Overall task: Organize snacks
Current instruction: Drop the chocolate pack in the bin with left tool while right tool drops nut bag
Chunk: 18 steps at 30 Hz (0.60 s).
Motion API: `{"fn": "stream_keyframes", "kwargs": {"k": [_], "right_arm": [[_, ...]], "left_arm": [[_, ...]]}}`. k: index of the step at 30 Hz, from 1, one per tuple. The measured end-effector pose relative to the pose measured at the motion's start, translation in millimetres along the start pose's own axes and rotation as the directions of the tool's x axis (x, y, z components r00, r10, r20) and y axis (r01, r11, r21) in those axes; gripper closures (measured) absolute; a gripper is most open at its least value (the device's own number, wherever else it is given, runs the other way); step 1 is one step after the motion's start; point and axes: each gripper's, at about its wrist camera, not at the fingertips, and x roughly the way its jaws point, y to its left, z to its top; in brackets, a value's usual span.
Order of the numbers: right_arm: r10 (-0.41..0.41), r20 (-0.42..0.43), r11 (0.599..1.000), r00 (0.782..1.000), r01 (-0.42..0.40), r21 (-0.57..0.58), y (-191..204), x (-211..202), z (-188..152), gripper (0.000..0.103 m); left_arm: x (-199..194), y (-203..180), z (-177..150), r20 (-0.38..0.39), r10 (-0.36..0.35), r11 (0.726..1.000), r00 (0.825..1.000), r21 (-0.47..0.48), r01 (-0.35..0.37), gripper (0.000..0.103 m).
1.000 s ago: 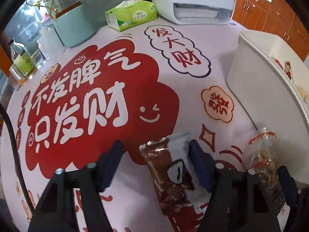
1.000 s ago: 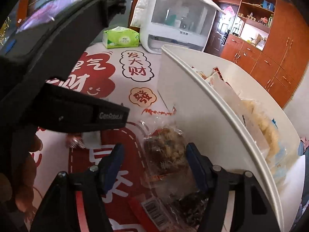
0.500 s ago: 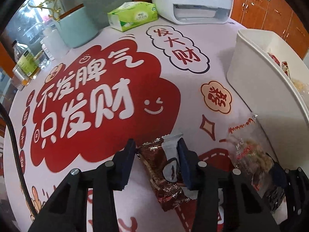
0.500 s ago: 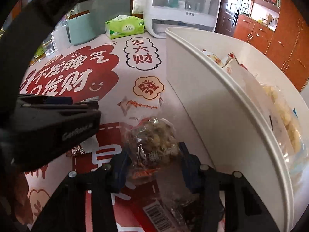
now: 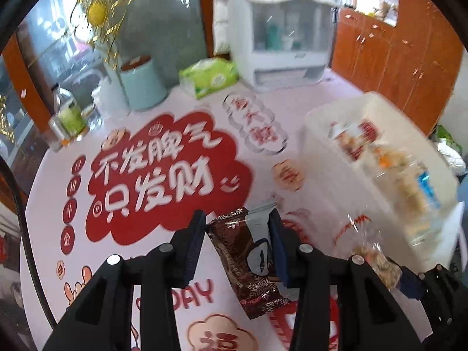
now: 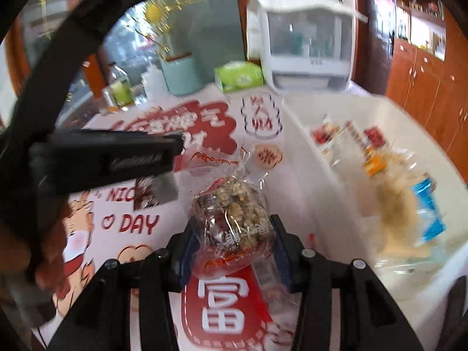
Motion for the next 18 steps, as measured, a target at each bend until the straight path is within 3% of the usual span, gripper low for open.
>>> {"fn": "stream_keyframes", "kwargs": {"k": [6, 11, 14, 18], "right_arm": [[-0.037, 0.071, 0.999, 0.997, 0.035, 0.04, -49, -53, 11, 0.056], [-0.197, 0.105, 0.977, 0.975, 0.185, 0.108, -116, -70, 31, 0.056], [-0.269, 0.082, 0.957, 0.96, 0.258, 0.131, -149, -69, 42, 0.055], [-0.28, -0.013, 0.951, 0.96, 0.279, 0.134, -181, -44, 52, 0.053]], "left_arm": [[-33, -58, 24, 0.053, -0.117, 0.991, 0.992, 0.065, 0.114, 0.062], [-36, -118, 38, 0.05, -0.216, 0.97, 0.975, 0.124, 0.208, 0.062], [-32, -151, 41, 0.027, -0.26, 0.955, 0.965, 0.156, 0.253, 0.061], [-14, -183, 33, -0.044, -0.264, 0.944, 0.963, 0.193, 0.268, 0.058]]}}
